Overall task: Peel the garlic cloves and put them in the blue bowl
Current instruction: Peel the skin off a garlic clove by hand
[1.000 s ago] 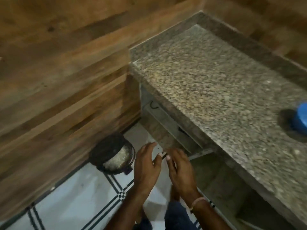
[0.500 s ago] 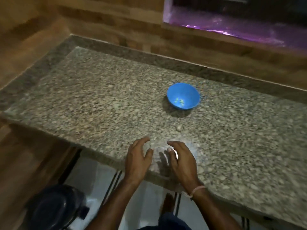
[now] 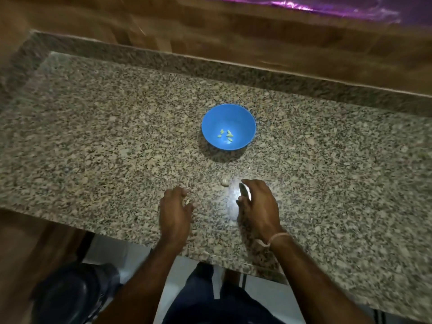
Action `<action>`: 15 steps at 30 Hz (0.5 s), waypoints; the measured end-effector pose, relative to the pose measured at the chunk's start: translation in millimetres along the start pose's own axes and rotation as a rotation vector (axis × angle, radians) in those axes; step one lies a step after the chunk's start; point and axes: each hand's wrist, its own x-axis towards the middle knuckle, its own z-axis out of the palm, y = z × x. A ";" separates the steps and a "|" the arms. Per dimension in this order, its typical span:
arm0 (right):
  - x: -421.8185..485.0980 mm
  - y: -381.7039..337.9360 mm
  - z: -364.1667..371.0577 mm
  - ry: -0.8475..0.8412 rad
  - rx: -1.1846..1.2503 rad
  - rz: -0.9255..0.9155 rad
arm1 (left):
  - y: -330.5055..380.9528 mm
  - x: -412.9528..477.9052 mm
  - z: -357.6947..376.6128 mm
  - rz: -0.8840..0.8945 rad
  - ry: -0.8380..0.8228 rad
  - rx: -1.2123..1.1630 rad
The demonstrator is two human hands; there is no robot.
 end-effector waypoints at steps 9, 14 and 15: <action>17.9 -3.1 13.1 0.040 -0.023 0.010 | -1.5 11.8 -6.8 0.159 -0.043 -0.009; 26.0 -10.8 13.6 0.065 -0.016 0.012 | 23.6 37.1 -11.7 0.148 -0.013 -0.231; 26.3 -10.8 13.6 0.068 -0.010 0.015 | 35.0 46.6 -12.9 0.166 -0.006 -0.281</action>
